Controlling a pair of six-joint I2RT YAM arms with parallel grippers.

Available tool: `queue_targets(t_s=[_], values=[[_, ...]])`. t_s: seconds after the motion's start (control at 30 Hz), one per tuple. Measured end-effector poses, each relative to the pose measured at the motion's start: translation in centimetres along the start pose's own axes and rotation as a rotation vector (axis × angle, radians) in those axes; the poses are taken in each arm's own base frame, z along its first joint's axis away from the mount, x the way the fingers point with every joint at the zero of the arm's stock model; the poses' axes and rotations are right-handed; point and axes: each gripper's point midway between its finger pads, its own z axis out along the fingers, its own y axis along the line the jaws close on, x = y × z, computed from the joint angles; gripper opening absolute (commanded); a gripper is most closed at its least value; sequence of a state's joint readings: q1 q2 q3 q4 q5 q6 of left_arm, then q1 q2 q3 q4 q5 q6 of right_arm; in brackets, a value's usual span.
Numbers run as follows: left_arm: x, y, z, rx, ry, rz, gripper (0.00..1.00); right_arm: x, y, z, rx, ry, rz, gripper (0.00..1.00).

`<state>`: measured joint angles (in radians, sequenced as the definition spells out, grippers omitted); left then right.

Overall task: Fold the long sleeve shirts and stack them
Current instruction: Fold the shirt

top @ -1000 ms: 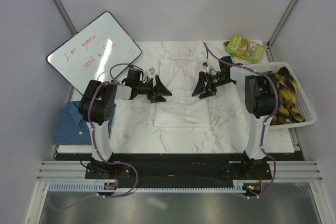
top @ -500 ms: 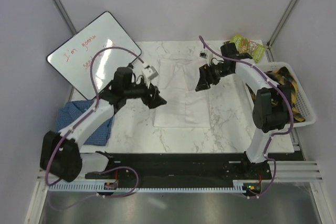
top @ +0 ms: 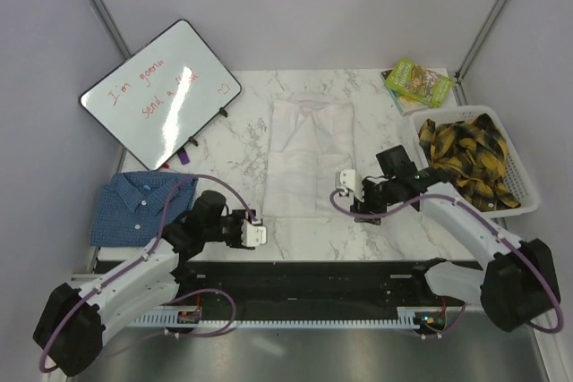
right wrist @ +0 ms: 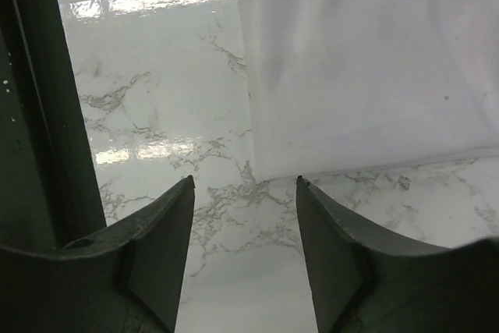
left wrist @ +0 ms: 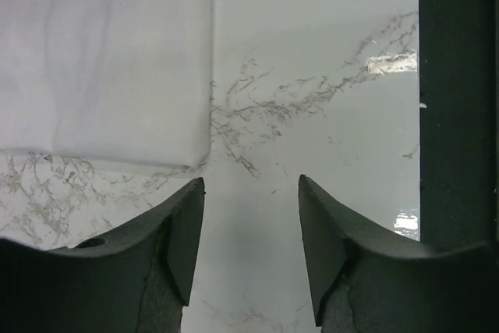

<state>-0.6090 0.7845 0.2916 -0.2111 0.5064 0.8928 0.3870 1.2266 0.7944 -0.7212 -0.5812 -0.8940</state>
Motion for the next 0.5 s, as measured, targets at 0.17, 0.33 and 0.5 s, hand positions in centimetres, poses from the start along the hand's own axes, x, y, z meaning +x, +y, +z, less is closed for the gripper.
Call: queue_targets(t_s=[0.17,0.33,0.5], values=[[2.0,-1.2,1.0,0.043,0.026,0.125,0.48,0.1,1.1,0.4,0.044,0.001,-0.244,0.49],[2.2,-0.6,2.2,0.052,0.02,0.218,0.44,2.3,2.2,2.4,0.027,0.062,-0.366,0.44],[2.2,0.0,3.4,0.054,0.011,0.276,0.42,3.3,2.0,3.6,0.028,0.102,-0.43,0.4]])
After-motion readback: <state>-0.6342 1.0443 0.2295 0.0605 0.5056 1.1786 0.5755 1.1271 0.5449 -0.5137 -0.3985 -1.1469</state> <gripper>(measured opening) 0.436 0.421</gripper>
